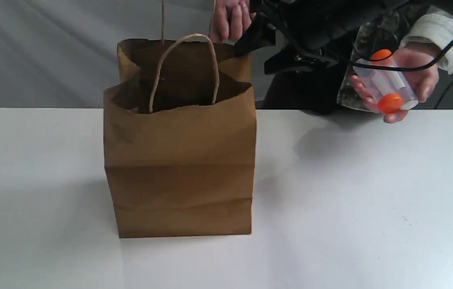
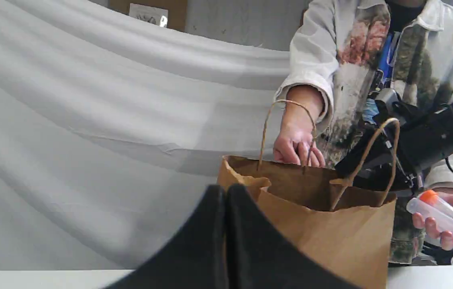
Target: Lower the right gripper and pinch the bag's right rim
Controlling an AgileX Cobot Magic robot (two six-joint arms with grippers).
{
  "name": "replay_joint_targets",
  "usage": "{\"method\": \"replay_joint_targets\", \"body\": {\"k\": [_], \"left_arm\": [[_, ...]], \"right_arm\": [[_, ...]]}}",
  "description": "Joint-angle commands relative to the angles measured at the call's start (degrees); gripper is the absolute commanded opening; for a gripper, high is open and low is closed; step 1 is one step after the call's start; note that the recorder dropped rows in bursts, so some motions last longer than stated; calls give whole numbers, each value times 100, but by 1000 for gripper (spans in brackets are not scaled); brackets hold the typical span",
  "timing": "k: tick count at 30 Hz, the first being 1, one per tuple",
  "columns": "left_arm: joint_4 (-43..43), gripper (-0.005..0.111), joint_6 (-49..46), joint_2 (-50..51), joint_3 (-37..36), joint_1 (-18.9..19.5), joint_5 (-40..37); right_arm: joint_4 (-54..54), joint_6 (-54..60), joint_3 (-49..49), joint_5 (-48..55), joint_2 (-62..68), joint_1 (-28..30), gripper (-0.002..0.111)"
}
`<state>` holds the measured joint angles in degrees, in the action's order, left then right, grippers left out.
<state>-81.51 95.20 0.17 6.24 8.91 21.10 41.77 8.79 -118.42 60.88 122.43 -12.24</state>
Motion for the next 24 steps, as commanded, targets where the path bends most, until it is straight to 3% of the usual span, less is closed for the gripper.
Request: {"method": "replay_joint_targets", "body": {"k": [1, 11, 15, 24], "left_arm": [[-4, 0, 30, -17, 41, 32, -60], [-4, 0, 30, -17, 41, 32, -49], [-4, 0, 30, -17, 41, 32, -49], [-4, 0, 54, -17, 41, 32, -37]], "right_arm": [[37, -22, -36, 12, -38, -43, 60], [382, 694, -36, -195, -26, -91, 60], [-100, 2451, -564, 3, -38, -103, 60], [-130, 4719, -966, 461, 28, -100, 60]]}}
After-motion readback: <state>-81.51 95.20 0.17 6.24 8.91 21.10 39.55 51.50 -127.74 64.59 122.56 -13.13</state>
